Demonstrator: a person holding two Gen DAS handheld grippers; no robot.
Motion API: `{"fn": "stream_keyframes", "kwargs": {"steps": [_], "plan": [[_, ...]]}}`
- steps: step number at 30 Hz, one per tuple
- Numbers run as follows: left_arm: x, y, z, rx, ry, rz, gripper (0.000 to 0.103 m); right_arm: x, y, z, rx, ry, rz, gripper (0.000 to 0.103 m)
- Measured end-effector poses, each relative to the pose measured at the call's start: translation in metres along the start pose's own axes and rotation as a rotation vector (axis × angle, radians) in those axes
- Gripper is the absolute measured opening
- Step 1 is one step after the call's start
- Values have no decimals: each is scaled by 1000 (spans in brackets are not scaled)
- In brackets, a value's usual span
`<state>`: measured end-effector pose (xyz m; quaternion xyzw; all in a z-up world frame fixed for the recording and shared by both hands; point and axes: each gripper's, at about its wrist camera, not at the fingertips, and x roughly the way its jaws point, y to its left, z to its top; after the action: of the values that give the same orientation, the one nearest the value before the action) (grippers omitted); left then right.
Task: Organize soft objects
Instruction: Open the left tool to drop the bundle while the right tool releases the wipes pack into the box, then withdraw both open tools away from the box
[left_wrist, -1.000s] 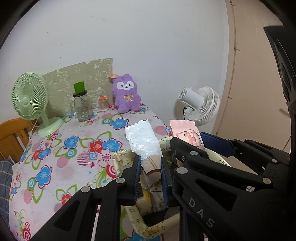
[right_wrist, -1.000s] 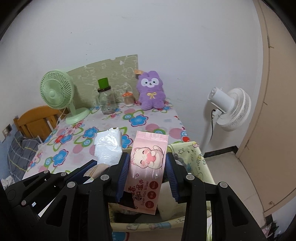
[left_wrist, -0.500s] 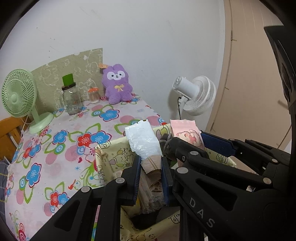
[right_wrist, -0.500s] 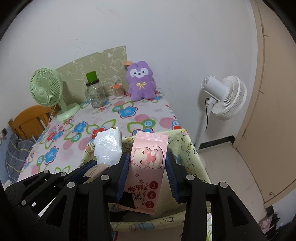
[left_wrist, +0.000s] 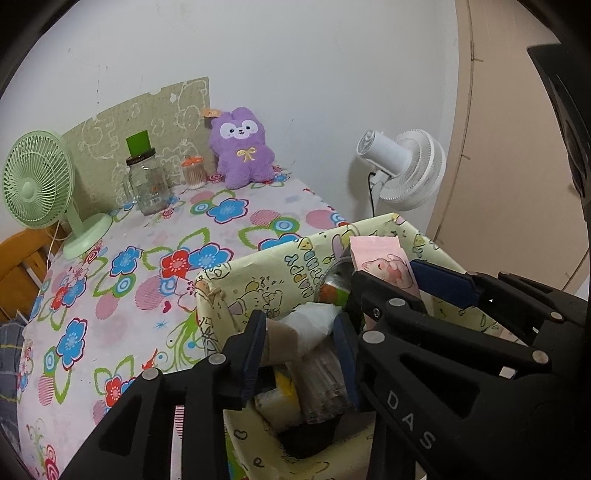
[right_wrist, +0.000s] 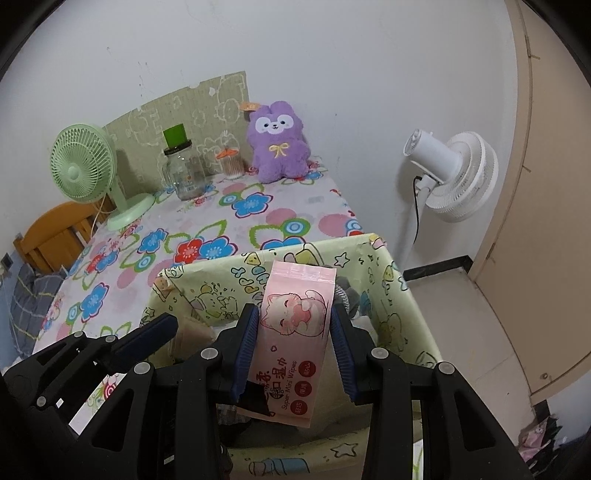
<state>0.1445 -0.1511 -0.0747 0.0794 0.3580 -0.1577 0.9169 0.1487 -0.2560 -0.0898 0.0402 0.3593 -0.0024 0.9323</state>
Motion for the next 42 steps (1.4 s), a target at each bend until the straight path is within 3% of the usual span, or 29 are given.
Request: {"fn": "stream_keyframes", "kwargs": {"steps": [7,9,13,16,21,31,42], "plan": [[3,8,0,-8,12,20,51,9,6,2,-2,12,33,43],[3,10,0,-13,11,26,58,11,8,2,2,11,45,44],[3,12,0,-10,11,23,59,11,10,2,15,3,51,47],[0,12,-1,-9,8,8,63,10,11,2,21,0,53,64],[-8,12,-3,-9,-5,17,74,1,13,-1,33,-10,61,70],[-27,15,-11,-15,-28,24,80,-19,22,-10,25,-41,46,83],[-56,26,-17,-37,-74,52,90,-46,41,-11,-9,-93,32,86]]}}
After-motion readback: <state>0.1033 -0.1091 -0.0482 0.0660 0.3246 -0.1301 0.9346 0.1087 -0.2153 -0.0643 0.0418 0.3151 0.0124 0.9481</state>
